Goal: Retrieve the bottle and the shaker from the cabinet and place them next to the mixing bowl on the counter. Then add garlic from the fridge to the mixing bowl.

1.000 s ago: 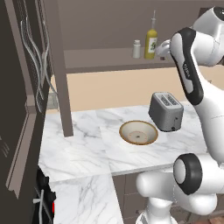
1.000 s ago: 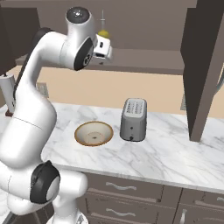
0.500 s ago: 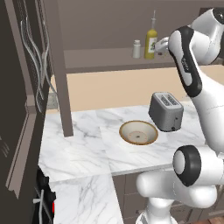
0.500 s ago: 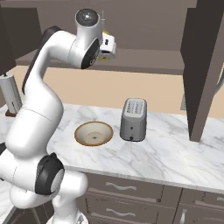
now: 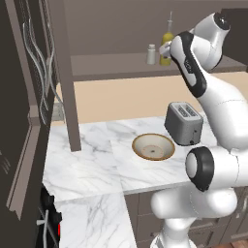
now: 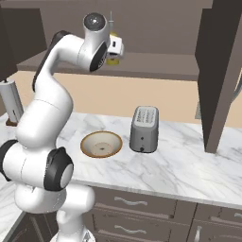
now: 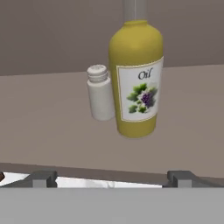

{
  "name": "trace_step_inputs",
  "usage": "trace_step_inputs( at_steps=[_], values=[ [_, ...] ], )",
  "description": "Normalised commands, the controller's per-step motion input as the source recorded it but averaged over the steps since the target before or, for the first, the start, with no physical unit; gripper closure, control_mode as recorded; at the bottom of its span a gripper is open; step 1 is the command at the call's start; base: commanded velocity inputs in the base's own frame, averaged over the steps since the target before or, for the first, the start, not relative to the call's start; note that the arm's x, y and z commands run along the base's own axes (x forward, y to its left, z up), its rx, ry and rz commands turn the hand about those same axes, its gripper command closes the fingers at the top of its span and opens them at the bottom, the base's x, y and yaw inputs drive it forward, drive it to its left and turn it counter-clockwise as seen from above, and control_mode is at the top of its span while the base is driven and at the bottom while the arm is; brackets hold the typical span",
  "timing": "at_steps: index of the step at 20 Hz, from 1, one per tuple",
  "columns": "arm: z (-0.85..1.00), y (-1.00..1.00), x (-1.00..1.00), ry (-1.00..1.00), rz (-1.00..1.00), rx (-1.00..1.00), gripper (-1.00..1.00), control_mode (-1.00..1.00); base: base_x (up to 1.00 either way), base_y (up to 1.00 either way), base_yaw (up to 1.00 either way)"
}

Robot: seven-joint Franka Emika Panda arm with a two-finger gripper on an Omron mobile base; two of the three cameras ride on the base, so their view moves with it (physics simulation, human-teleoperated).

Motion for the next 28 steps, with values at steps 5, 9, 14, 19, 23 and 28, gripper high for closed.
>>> trace_step_inputs(
  at_steps=[5,9,14,19,23,28],
  values=[
    [0.0,-0.04,0.2,0.0,0.0,0.0,-1.0,-1.0,0.0,0.0,0.0],
    [0.0,-0.28,0.2,-0.02,0.0,0.0,-1.0,-1.0,0.0,0.0,0.0],
    [-0.04,-0.32,0.17,0.0,0.0,0.0,-1.0,-1.0,0.0,0.0,0.0],
    [-0.13,-0.02,0.38,0.0,0.0,0.0,-1.0,-1.0,0.0,0.0,0.0],
    [-0.02,0.0,0.37,0.0,0.0,0.0,-1.0,-1.0,0.0,0.0,0.0],
    [0.0,0.0,0.27,0.0,0.08,0.0,-1.0,-1.0,0.0,0.0,0.0]
  ],
)
